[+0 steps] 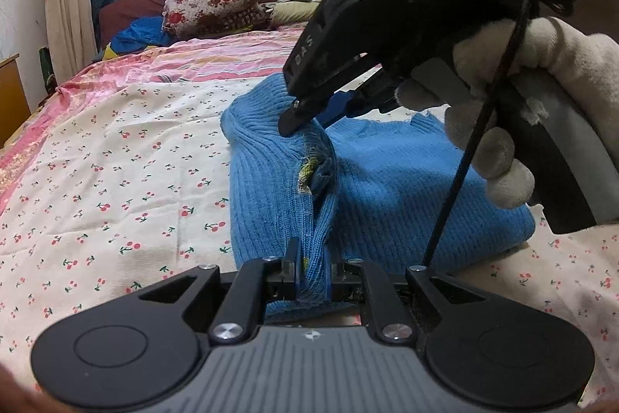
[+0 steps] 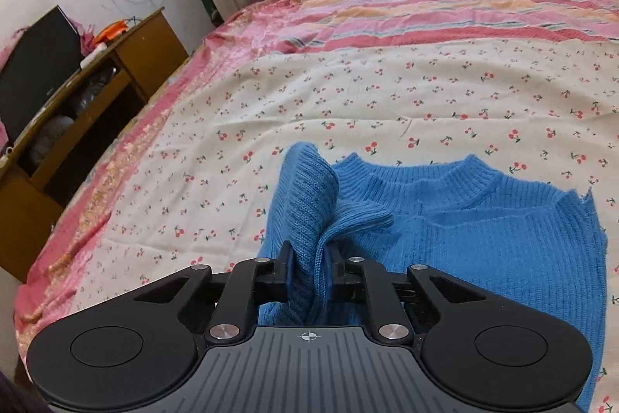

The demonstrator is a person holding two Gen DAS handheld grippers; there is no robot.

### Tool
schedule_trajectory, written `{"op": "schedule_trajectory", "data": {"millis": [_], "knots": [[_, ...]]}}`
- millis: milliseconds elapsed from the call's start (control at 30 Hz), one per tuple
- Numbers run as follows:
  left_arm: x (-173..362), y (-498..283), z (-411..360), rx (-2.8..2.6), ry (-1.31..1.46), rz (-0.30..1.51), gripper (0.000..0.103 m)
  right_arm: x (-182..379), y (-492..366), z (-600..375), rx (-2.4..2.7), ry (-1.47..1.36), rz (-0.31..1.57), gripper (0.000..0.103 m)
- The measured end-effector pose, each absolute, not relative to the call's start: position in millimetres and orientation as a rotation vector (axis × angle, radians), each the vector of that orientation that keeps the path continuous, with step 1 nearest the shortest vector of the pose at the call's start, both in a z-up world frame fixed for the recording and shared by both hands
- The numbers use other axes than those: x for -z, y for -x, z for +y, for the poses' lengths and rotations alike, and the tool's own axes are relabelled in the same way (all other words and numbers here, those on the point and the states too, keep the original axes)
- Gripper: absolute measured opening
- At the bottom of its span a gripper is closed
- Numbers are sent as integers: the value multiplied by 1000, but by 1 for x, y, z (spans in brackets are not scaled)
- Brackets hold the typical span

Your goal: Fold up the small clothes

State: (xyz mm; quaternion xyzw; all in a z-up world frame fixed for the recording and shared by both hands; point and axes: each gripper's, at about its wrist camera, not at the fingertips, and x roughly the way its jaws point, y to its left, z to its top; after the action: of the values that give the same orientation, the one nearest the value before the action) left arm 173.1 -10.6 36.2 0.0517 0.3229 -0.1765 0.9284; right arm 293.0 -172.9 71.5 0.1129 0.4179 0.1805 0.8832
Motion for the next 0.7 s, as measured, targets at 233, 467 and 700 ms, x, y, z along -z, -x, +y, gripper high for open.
{"op": "schedule_trajectory", "data": {"millis": [233, 467, 700], "knots": [[-47, -174, -21, 385, -92, 654, 17, -84, -285, -187, -374, -224, 832, 14], [-54, -174, -37, 413, -81, 645, 17, -91, -281, -209, -353, -233, 813, 13], [-61, -178, -60, 469, -56, 643, 17, -99, -277, -237, -323, -224, 790, 13]]}}
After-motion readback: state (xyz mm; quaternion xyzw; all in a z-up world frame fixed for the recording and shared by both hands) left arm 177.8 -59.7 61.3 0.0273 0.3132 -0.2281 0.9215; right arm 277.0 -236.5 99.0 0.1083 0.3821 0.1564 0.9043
